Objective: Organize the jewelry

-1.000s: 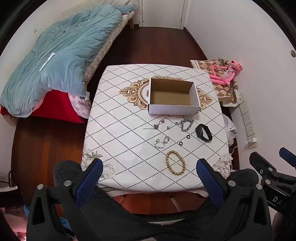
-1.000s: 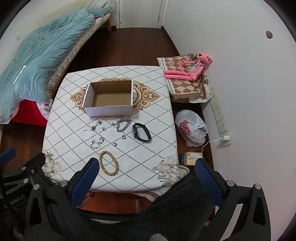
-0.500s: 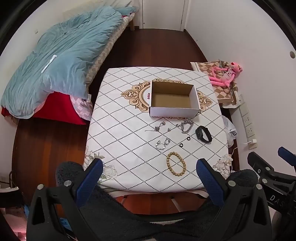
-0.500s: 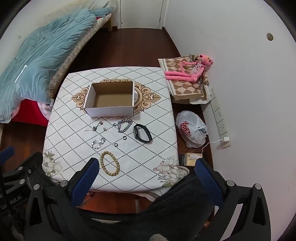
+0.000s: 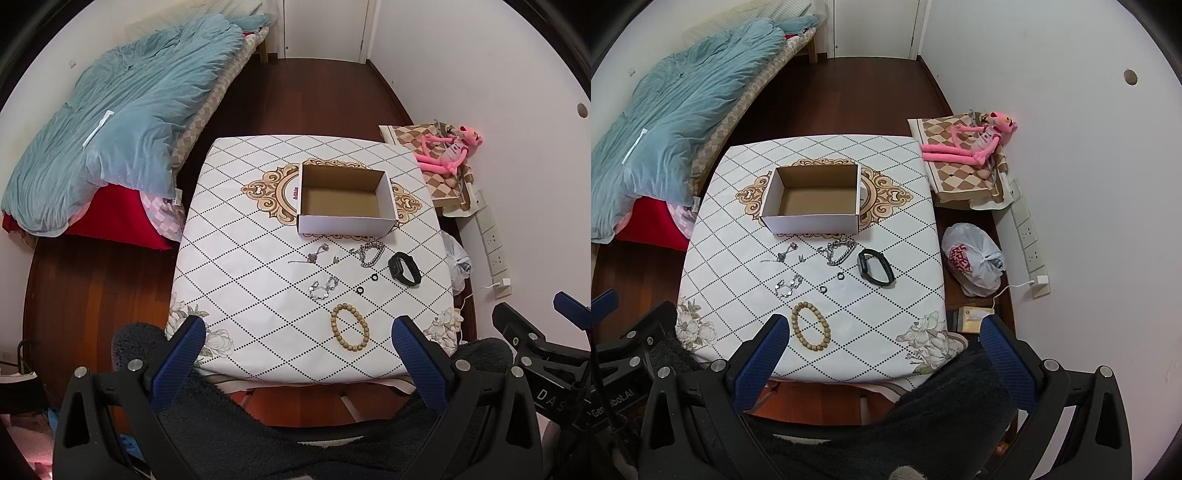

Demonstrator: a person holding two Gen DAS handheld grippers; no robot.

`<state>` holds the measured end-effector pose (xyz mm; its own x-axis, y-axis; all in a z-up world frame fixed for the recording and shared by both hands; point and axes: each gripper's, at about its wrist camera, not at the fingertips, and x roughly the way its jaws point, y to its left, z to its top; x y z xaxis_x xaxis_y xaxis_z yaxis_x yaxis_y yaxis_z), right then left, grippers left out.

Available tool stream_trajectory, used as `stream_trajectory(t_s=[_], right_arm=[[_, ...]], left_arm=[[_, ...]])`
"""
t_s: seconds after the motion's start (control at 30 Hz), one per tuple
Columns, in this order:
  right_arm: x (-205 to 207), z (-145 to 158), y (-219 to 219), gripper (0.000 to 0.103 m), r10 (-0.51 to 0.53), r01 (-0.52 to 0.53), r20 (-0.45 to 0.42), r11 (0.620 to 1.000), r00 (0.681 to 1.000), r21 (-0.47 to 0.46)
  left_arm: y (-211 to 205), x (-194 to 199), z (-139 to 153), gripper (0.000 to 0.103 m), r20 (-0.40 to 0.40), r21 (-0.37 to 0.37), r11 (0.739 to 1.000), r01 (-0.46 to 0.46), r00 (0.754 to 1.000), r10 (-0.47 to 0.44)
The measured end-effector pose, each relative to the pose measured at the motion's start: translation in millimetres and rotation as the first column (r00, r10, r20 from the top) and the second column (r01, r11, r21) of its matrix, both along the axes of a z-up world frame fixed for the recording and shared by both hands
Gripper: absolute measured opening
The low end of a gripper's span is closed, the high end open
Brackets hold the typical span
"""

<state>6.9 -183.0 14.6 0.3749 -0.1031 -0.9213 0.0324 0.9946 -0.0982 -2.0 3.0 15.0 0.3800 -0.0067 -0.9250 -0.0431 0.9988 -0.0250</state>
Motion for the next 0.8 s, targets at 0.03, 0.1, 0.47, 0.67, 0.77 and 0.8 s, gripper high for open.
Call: stream_trajectory(t_s=[0.03,0.1,0.47,0.67,0.77,0.8], right_arm=[[-0.1,-0.4,0.2,0.103,0.0,0.0,0.001,1.0,1.0,0.001],[-0.1,-1.0,0.9,0.103,0.002,-0.002,0.001,1.0,1.0,-0.003],[0.1,0.0,-0.6,0.103,-0.002,0.002,0.003,1.0,1.0,-0.003],[0.5,0.1,-0.4,0.103,0.0,0.0,0.003,1.0,1.0,-0.002],[1.4,2.7,-1.2,0.103,0.003,-0.003,0.006,1.0,1.0,-0.005],[2.0,3.2,-1.1,0.103,0.003,-0.003,0.006,1.0,1.0,-0.006]], left_arm=[[0.1,0.2,0.4,0.103,0.0,0.001,1.0,-0.001,1.0,0.001],[0.2,0.7,1.5,0.103,-0.001,0.001,1.0,-0.002,1.0,0.002],[-1.3,-4.2,2.5,0.103,0.004,0.0,1.0,0.001,1.0,-0.001],[0.0,-3.5,-1.3,0.103,0.005,0.001,1.0,0.003,1.0,-0.003],[0.2,-4.0,-0.9,0.103,0.005,-0.002,1.0,0.001,1.0,-0.001],[0.2,-3.6,-1.0,0.103,0.005,-0.001,1.0,0.002,1.0,-0.002]])
